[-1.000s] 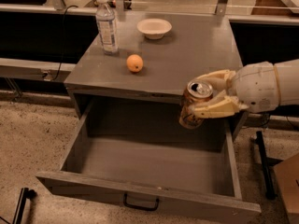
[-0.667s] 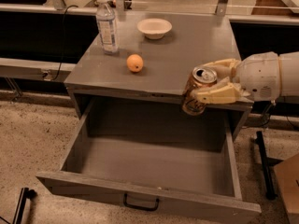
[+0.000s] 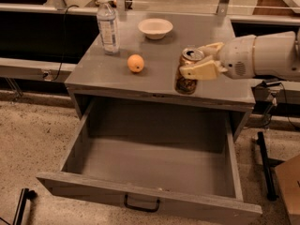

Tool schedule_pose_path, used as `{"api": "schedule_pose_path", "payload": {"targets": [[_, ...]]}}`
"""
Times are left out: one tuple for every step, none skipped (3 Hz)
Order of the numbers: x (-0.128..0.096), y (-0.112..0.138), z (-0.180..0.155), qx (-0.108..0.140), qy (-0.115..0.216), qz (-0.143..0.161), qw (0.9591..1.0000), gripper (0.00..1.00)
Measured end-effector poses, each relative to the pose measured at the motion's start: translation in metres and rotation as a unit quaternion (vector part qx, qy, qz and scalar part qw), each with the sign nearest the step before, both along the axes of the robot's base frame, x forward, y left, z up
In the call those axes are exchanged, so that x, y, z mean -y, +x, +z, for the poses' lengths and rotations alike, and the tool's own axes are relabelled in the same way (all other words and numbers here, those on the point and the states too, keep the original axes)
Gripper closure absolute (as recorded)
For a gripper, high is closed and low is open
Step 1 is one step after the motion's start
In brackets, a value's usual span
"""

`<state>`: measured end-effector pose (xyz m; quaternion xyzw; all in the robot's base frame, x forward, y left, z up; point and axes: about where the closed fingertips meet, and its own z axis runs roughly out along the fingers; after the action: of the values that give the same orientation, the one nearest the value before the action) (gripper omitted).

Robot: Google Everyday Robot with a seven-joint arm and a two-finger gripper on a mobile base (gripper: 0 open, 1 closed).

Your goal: Pick orange can from top drawer and place on counter

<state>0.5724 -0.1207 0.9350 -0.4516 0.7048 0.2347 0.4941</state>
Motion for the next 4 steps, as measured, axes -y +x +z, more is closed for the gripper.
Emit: {"api": "schedule_pose_path", "payload": {"targets": [[-0.006, 0.023, -0.017, -0.01, 0.036, -0.045, 0.9983, 1.0], [-0.007, 0.03, -0.013, -0.001, 0.04, -0.058, 0.9975, 1.0], [-0.013, 0.039, -0.015, -0.002, 0.045, -0.058, 0.9973, 1.0], [-0.014, 0.05, -0.019, -0.008, 0.03, -0.072, 0.997, 1.0]]}}
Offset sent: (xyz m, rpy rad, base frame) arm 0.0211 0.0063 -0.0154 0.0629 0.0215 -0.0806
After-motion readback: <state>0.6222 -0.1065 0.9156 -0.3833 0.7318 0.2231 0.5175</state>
